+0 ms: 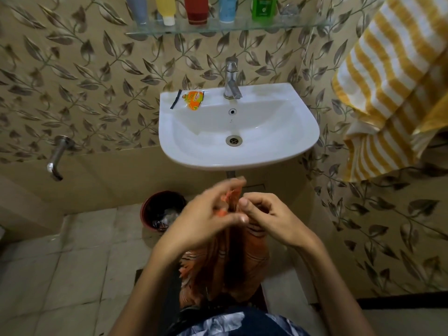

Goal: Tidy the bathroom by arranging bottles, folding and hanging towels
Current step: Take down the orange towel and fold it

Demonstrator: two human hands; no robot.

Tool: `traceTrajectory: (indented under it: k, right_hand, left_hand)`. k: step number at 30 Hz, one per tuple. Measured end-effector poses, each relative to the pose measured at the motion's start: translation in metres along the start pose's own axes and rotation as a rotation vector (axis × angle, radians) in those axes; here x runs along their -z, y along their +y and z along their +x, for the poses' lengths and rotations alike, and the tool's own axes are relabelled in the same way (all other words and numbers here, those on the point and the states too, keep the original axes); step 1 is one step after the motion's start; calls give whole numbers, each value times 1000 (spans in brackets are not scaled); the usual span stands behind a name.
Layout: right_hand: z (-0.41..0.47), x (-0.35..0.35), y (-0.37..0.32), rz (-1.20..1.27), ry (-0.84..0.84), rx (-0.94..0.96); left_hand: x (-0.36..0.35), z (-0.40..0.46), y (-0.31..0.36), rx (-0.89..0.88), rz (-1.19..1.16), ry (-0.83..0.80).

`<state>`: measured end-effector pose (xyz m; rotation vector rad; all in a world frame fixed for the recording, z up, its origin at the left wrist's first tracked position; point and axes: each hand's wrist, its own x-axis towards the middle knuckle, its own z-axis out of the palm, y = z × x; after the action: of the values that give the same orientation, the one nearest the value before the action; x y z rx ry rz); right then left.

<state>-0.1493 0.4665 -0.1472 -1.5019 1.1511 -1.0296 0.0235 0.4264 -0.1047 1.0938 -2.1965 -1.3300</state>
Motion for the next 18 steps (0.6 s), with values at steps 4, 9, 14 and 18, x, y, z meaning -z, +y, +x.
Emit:
traceTrajectory:
  k: [4,9,14,18]
  right_hand:
    - [0,-2,-12,24,39,61]
    - [-5,4,-12,-22,7,16]
    - [-13,9,-5,-37,-89,-43]
    - [-20,16,6,-133,-116,-105]
  left_hand:
    - [-5,2,1,37,126,27]
    - [3,-4,5,-37,87,159]
    - [8,-7,10,-70,-95,532]
    - [10,-7,5,13,-164,733]
